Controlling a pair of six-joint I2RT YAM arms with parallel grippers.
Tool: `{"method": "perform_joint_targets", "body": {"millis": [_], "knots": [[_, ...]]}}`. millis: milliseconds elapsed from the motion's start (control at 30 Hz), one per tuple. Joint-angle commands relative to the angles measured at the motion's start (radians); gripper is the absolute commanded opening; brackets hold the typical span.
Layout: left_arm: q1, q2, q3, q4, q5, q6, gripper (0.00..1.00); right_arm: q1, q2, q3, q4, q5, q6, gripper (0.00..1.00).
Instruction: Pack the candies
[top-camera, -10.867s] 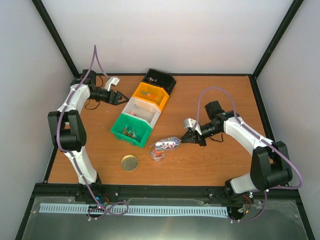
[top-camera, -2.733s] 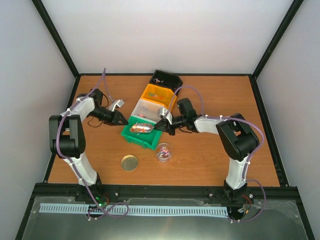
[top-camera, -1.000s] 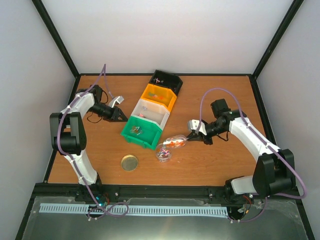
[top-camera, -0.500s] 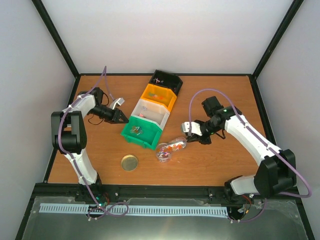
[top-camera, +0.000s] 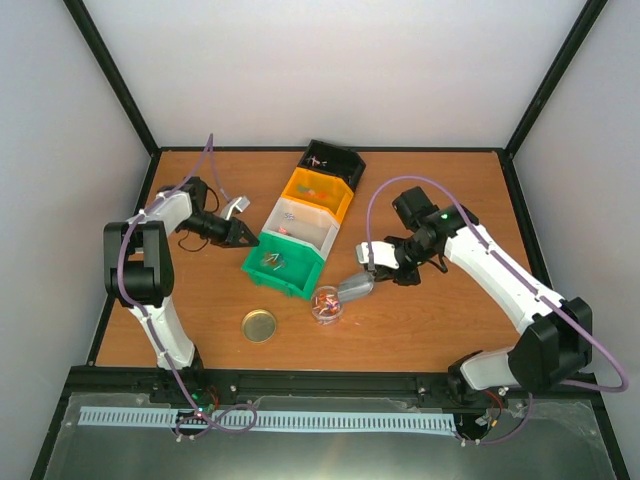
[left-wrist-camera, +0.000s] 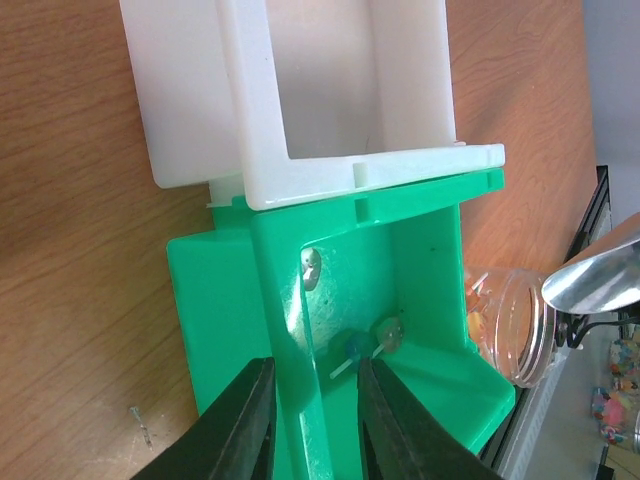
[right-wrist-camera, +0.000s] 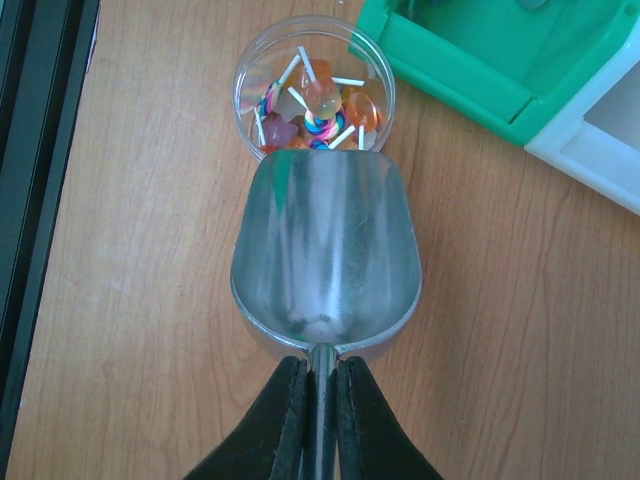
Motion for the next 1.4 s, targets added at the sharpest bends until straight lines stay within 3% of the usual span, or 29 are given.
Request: {"method": "perform_joint_targets", "body": {"millis": [0,200,400,833,1367], "knots": [[0.008,0.019,-0.008,0.037,0.029,-0.009,0.26,0.007,-0.003,0.061,-0.045,0.028,0.042,0.03],[0.008,0.007,-0.029,0.063,0.004,-0.042,0.26,0.007,0.128,0.23,0.067,-0.021,0.334,0.03],[0.007,-0.014,-0.084,0.118,-0.02,-0.082,0.26,0.044,0.315,0.438,0.037,-0.054,0.569,0.03],[-0.004,-0.033,-0.166,0.197,-0.077,-0.139,0.24,0.255,0.504,0.51,0.097,0.178,0.671,0.03],[-0.016,-0.105,-0.257,0.292,-0.097,-0.214,0.23,0.324,0.667,0.559,0.125,0.322,0.748,0.03]]}}
